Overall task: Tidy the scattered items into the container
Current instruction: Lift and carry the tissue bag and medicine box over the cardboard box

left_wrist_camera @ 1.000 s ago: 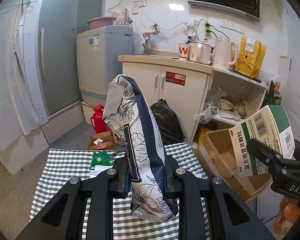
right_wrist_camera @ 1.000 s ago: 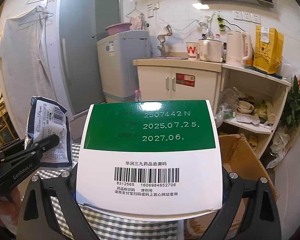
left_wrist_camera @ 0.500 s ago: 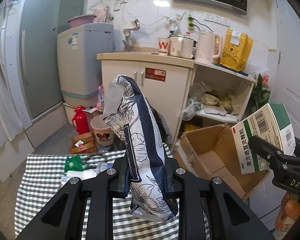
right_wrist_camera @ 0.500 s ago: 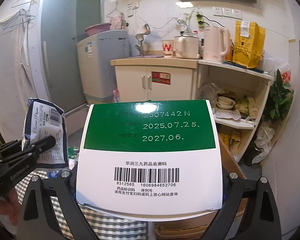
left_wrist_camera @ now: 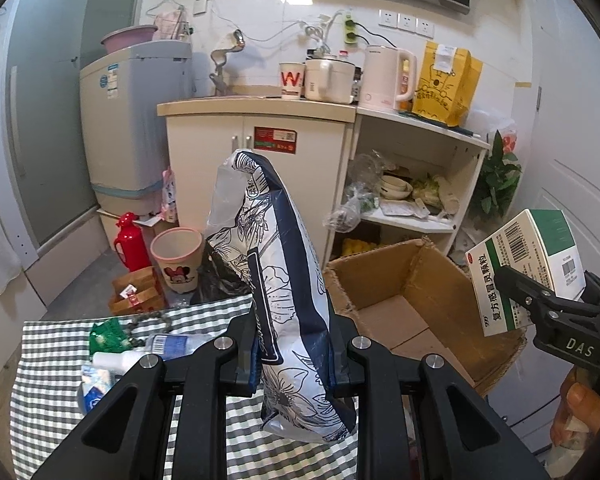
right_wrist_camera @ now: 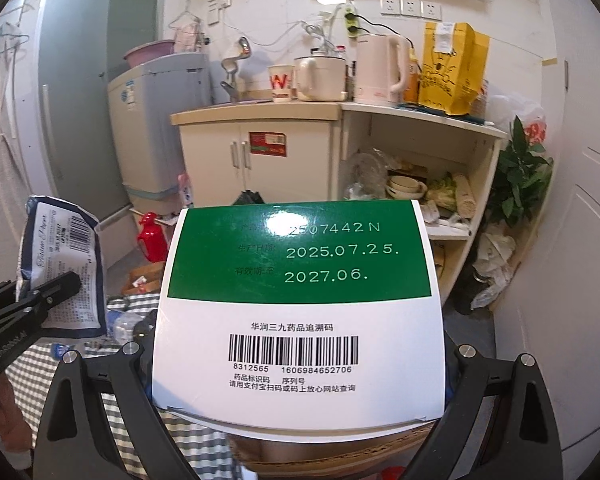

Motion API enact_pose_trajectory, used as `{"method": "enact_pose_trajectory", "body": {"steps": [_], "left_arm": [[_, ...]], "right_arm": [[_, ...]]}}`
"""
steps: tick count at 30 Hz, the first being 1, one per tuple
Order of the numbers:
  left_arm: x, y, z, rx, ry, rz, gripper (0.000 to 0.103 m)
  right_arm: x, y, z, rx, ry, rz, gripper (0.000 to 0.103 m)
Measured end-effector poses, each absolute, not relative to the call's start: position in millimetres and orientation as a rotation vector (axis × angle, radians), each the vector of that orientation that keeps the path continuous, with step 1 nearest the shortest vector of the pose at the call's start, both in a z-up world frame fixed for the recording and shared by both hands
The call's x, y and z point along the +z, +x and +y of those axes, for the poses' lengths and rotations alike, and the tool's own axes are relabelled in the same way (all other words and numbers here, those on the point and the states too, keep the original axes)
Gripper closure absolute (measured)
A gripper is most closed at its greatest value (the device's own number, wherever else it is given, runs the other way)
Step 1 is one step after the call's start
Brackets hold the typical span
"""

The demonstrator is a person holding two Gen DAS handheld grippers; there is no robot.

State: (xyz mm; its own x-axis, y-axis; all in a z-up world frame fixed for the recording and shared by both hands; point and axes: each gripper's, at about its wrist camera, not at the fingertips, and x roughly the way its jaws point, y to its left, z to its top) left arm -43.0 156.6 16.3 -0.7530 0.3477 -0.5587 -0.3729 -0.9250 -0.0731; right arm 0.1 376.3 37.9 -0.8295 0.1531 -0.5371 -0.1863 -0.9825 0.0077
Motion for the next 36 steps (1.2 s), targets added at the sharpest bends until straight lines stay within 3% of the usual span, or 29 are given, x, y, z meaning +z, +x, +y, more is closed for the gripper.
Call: {"method": "enact_pose_trajectory", "body": {"steps": [36], "left_arm": [[-33.8,-94.7,308.1,2.295,-0.922,0.155,0.080]], "right_arm": [[-65.0,-45.2,449.0,2.622,-1.263,0.069,0.008]]}}
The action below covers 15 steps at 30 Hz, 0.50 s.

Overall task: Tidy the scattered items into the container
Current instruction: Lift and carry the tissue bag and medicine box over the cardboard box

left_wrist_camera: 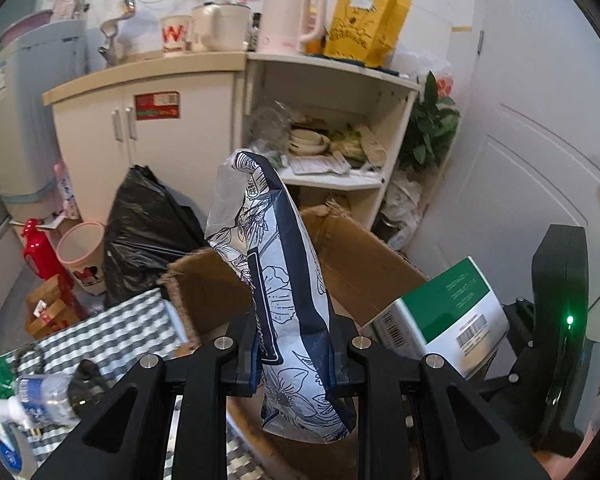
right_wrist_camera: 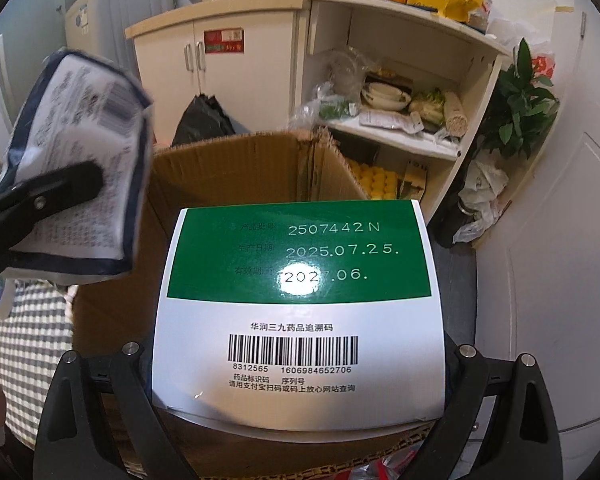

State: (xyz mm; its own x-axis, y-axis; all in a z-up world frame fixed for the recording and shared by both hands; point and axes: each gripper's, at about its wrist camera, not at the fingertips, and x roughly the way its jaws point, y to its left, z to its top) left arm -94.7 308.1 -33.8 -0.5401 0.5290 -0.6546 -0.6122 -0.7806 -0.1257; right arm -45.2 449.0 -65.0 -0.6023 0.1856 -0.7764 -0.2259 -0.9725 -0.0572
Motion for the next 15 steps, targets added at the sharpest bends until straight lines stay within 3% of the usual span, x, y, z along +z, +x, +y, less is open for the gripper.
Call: {"method": "enact_pose_trajectory", "body": {"steps": [15], "left_arm": [[-86.8,-116.0,349.9,2.184,-1.100,0.230,0.080]], "right_arm": [[-90.2,-52.9,449.1,2.579,-1.391,0.043,0.008]]}}
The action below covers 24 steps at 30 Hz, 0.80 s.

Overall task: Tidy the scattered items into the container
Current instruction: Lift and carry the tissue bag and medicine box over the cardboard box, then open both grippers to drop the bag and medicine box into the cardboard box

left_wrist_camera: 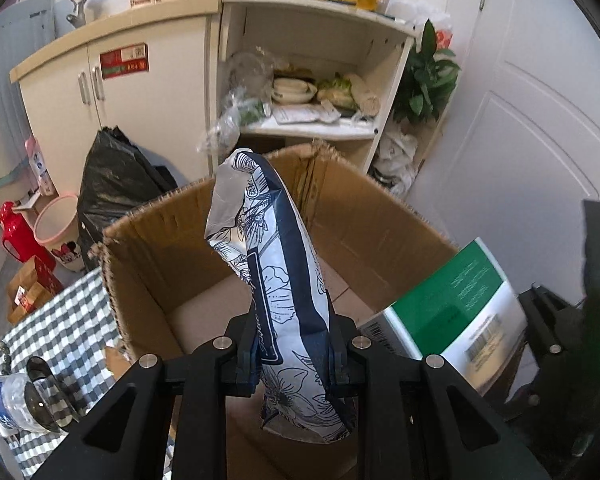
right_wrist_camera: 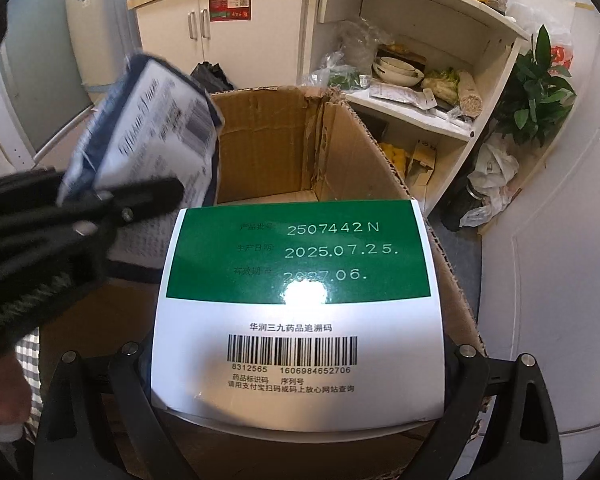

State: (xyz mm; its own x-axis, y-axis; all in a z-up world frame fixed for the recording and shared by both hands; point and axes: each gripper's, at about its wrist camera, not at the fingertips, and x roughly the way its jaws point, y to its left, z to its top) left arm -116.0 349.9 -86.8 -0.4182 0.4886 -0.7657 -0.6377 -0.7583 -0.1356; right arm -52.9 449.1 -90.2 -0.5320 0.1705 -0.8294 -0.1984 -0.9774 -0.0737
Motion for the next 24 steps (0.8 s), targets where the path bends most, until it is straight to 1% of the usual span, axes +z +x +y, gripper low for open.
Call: {"method": "enact_pose_trajectory", "body": {"steps": [2,5,6,7,8,9,10,12,16,19,24], "left_arm": [[-89.7,-117.9,350.6,2.182,-1.109,0.229,0.080],[-90.3,-119.0,350.6,2.184,-1.116,0.226,0.075],[-89.9,-119.1,350.4,2.188,-1.118,0.226,0.066],[-89.3,-119.7,350.3,2.190,-1.119,0.222,0.051],[-88.1,-119.6,349.1,2.194,-1.117,0.215,0.045],[-86.9,-119.7,348.2,2.197,-1.114,0.208,0.036],[-85.4,-120.0,347.0,2.204,-1.112,0.203,0.031],[-80.1,-120.8,344.0,2.221,-1.101,0.190,0.027],[-68.4,-118.3,336.1,2.246,-1.074,0.169,0.022],[-59.3,-115.1,329.9,2.262,-1.055,0.160,0.021],[-43.7,-109.6,316.8,2.294,-1.020,0.146,0.020]], "right_arm": [[-90.2,-54.0,449.1,2.573,-1.399,0.036,0.008],[-90.9,-54.5,449.4,2.568,-1.408,0.043,0.007],[-90.7,-54.8,449.6,2.563,-1.412,0.049,0.007],[-90.8,-54.9,449.1,2.559,-1.417,0.054,0.007],[-90.9,-55.1,449.3,2.558,-1.423,0.063,0.007],[-90.7,-54.8,449.7,2.556,-1.427,0.077,0.007],[-90.7,-54.5,450.4,2.554,-1.431,0.089,0.007],[-91.0,-53.7,450.6,2.547,-1.445,0.110,0.007],[-87.3,-51.5,449.2,2.557,-1.429,0.113,0.007],[-80.3,-49.8,447.1,2.571,-1.405,0.111,0.004],[-67.9,-42.9,444.5,2.598,-1.345,0.123,0.004]]}}
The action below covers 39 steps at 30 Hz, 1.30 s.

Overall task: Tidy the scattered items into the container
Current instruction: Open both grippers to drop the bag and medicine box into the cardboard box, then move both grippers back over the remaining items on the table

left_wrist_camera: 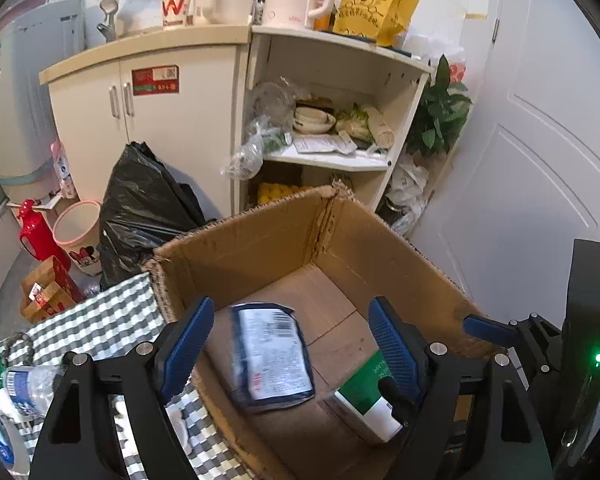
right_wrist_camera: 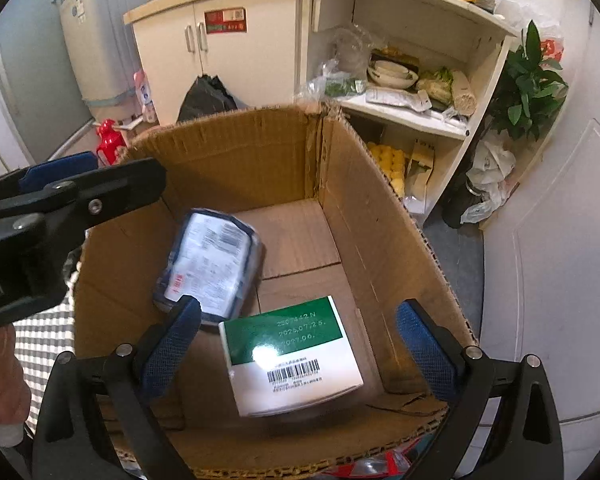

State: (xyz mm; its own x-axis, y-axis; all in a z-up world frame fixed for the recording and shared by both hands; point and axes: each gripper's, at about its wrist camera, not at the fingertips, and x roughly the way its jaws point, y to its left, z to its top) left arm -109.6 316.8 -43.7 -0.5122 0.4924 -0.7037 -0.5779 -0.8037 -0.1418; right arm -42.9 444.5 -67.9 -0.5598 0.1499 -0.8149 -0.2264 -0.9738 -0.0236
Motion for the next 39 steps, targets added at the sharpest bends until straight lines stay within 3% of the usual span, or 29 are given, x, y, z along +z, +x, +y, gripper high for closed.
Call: {"method": "enact_pose_trajectory", "body": {"steps": [26,32,39], "left_arm": [[27.2,-58.6,221.7,2.489,-0.829,0.062,0.009],[37.5,-48.4,189.9,2.552,-0.799,0.030,0.000],[43.0,-42.1,157.2,2.618,-0.798,0.011,0.000]], "right_arm": [[6.5,-7.3,404.3,2.757,-0.974,0.190,0.000],[16.8,-4.7,387.6,2.817,-0.929,0.177,0.000],[23.8,-3.0,363.4,2.876,-0.891,0.165,0.000]]}}
